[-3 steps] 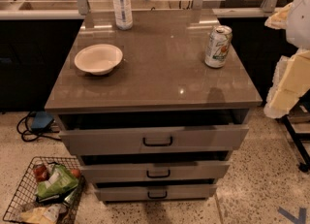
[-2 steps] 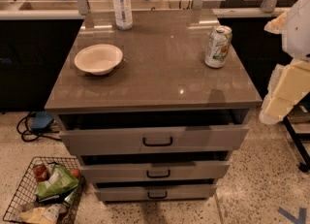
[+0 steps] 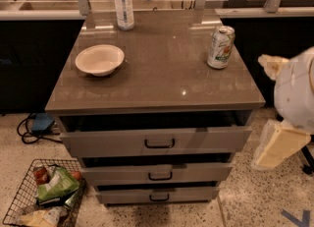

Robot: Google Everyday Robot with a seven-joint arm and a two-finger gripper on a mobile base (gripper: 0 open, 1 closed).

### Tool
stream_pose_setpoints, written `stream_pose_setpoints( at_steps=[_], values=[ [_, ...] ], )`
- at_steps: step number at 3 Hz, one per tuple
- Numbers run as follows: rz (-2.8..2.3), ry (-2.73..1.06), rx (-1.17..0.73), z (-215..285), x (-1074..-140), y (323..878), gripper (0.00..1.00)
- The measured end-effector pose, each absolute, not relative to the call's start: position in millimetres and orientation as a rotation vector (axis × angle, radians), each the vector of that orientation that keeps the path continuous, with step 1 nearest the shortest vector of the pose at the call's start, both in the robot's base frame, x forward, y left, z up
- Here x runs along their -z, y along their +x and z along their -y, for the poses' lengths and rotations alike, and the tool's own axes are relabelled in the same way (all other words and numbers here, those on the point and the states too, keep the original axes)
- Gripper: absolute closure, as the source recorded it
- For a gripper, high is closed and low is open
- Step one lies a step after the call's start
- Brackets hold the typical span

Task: Open bottom drawer

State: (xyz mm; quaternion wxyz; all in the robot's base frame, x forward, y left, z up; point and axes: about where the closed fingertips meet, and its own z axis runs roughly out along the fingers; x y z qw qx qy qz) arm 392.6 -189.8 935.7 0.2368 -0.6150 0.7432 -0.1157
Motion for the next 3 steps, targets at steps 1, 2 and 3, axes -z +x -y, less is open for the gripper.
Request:
stream_pose_setpoints(
  at_steps=[1,2,3],
  values=[
    [-1.993,-1.727,0.240,171.9,-873.5,375.4,0.00],
    [-2.039,-1.742,0.080,162.9,-796.9,354.9,0.00],
    [-2.118,-1.710,-0.064,157.2,-738.5,328.6,0.00]
  ],
)
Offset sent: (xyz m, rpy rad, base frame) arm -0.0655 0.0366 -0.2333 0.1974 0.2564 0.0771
